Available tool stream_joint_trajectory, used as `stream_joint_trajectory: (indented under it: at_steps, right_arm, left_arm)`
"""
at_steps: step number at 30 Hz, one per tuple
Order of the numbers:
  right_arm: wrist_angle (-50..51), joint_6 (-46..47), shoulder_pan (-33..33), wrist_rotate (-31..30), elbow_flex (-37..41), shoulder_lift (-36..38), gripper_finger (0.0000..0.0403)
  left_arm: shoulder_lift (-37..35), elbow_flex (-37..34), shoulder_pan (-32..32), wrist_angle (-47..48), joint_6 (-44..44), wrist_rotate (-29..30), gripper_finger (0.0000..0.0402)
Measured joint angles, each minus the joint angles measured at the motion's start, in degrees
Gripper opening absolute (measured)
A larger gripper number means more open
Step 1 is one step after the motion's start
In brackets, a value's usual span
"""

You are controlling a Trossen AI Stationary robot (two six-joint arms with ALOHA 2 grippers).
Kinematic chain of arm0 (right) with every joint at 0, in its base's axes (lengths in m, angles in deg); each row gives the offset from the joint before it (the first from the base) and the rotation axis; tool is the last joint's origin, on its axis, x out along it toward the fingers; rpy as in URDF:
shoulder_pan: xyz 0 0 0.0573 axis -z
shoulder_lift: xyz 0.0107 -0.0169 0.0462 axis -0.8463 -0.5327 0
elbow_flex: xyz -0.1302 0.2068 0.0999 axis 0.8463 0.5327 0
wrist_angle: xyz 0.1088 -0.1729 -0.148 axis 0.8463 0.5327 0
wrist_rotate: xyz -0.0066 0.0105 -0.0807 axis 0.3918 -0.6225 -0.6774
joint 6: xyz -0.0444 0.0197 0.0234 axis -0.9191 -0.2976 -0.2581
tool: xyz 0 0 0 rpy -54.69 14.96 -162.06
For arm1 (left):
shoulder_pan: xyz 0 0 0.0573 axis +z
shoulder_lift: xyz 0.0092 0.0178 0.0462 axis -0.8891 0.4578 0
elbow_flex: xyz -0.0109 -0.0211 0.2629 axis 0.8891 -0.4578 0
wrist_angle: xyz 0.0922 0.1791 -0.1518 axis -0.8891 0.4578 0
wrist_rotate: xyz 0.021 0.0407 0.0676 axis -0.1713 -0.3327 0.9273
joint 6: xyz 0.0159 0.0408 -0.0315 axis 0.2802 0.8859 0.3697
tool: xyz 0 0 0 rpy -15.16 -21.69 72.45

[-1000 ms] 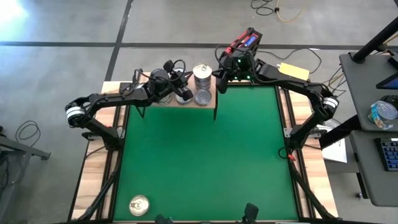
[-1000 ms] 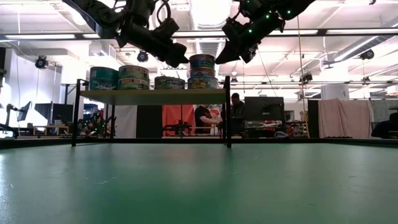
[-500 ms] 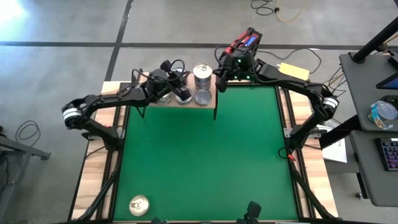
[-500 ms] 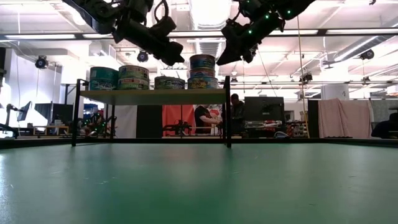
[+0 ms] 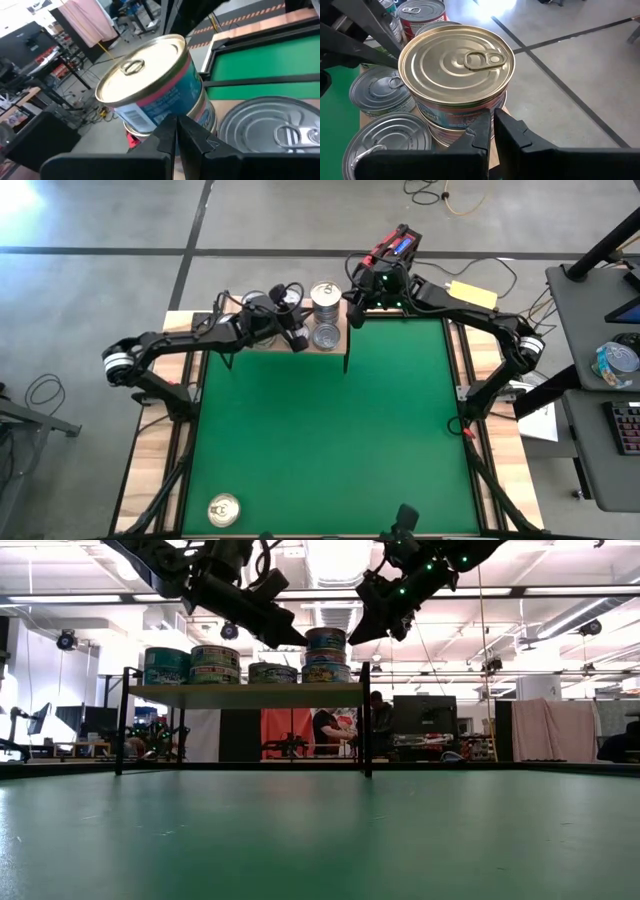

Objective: Stack canned seafood by type on shelf
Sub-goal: Stack the center blue tuna can on top of the blue tuna can on the shelf

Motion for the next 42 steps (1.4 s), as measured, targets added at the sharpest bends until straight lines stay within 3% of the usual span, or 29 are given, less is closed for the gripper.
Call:
stream_joint_trajectory:
  at_steps: [7, 13, 42]
  right_arm:
    - [0.0, 0.0, 0.0, 0.6, 0.0, 0.0, 0.0012]
    - [0.0, -0.3, -0.7, 1.2, 0.0, 0.0, 0.0012]
    - [0.1, 1.0, -3.1, 1.7, 0.0, 0.0, 0.0012]
  left_arm:
    - [0.4, 0.0, 0.0, -2.0, 0.2, 0.3, 0.0000]
    - [0.4, 0.0, 0.0, -2.0, 0.2, 5.5, 0.0000]
    - [0.4, 0.0, 0.9, -3.1, -1.9, 6.4, 0.0000]
